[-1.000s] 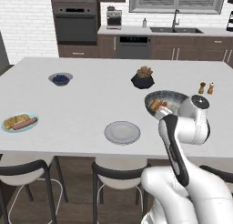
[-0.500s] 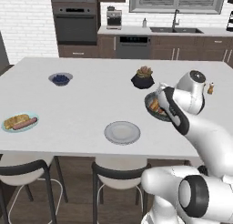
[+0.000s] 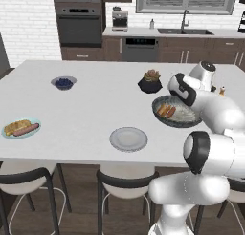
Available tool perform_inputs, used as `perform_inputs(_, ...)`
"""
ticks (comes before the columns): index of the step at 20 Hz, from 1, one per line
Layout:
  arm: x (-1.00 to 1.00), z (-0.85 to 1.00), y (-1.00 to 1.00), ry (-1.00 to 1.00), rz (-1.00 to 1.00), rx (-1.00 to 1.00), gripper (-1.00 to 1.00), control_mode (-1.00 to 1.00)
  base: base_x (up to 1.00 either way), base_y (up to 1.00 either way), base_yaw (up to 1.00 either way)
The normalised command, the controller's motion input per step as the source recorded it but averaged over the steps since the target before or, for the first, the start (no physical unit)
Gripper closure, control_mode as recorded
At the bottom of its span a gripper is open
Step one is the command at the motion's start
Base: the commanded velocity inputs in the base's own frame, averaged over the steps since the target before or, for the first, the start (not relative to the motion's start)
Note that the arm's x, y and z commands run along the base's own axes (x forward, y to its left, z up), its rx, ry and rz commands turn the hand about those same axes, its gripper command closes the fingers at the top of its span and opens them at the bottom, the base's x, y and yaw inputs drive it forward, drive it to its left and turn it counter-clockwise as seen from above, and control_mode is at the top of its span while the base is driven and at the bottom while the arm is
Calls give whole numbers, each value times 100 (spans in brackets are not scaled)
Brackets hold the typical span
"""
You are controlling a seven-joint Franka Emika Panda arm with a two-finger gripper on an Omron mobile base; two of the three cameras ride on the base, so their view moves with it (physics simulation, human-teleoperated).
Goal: Place one bun and one sausage from the bowl on each plate.
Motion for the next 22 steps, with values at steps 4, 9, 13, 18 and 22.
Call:
perform_inputs(4,69,-45,0,6,7,0,-100,-100,0,0,0)
perform_inputs(9,43,-47,-1,3,4,0,-100,-100,0,0,0)
perform_inputs(13,22,-40,-13,3,1,0,-100,-100,0,0,0)
perform_inputs(18,46,-34,-12,10,2,0,-100,-100,0,0,0)
perform_inputs(22,61,-33,-7,7,4,0,-100,-100,0,0,0)
